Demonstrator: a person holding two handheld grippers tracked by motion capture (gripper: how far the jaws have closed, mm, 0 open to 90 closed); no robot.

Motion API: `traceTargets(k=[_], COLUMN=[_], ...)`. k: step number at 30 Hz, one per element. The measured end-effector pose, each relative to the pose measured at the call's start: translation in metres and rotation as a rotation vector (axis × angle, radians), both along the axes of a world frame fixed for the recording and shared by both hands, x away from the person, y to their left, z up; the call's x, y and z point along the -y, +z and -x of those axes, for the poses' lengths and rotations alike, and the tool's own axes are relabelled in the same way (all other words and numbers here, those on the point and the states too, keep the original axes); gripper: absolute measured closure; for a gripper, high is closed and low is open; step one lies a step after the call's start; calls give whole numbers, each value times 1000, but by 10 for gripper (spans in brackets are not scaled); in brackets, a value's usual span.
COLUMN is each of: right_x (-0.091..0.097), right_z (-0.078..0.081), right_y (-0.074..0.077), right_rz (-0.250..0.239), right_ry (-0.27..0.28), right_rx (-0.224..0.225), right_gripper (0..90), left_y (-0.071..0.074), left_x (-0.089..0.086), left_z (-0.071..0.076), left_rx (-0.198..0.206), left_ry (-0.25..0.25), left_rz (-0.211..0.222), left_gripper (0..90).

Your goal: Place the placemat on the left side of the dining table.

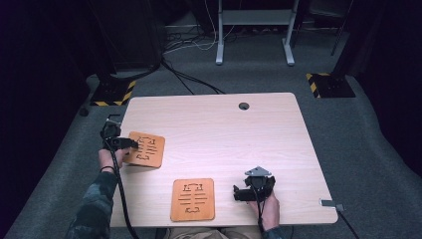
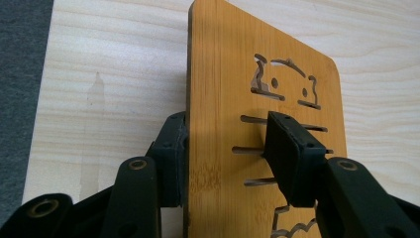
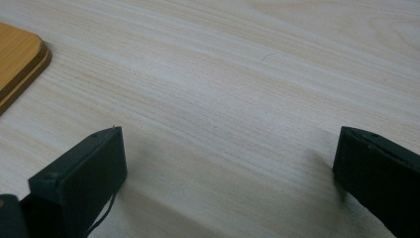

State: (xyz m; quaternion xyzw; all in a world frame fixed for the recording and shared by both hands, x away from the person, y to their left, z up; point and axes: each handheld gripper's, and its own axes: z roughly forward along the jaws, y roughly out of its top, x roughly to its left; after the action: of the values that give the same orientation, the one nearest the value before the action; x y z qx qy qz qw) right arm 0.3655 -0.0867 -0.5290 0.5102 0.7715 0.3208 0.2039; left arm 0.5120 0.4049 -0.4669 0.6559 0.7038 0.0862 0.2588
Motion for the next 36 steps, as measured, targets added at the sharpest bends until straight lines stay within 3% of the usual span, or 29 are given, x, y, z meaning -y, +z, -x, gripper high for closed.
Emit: traceTargets(k=[8, 12, 17, 19, 21, 22, 24, 26, 28, 31, 33, 36], right_x=[1, 1, 1, 1, 1, 1, 1, 1, 1, 1, 1, 1], right_z=[0, 0, 0, 0, 0, 0, 0, 0, 0, 0, 0, 0], right_y=[0, 0, 0, 0, 0, 0, 0, 0, 0, 0, 0, 0], right_rz=[-1, -3, -7, -8, -8, -7, -7, -6, -2, -3, 0, -1], right_ry=[5, 5, 6, 5, 4, 6, 6, 6, 5, 5, 5, 4], right_rx=[2, 1, 1, 1, 0, 1, 2, 1, 2, 2, 2, 3], right_gripper=[0, 0, 0, 0, 0, 0, 0, 0, 0, 0, 0, 0], left_y=[-1, 2, 7, 9, 10, 10, 10, 10, 8, 8, 9, 9], left_x=[-1, -1, 0, 0, 8, 8, 10, 11, 13, 15, 18, 24], left_z=[0, 1, 4, 7, 10, 12, 15, 20, 25, 32, 37, 49], left_rx=[-3, 18, 32, 39, 57, 59, 78, 92, 108, 140, 154, 196], left_ry=[7, 38, 51, 31, 36, -5, -13, -24, -50, -47, -66, -92], left_rz=[-6, -40, -83, -100, -146, -178, -167, -184, -175, -158, -208, -224], left_gripper=[507, 368, 304, 293, 288, 284, 267, 264, 247, 187, 172, 153])
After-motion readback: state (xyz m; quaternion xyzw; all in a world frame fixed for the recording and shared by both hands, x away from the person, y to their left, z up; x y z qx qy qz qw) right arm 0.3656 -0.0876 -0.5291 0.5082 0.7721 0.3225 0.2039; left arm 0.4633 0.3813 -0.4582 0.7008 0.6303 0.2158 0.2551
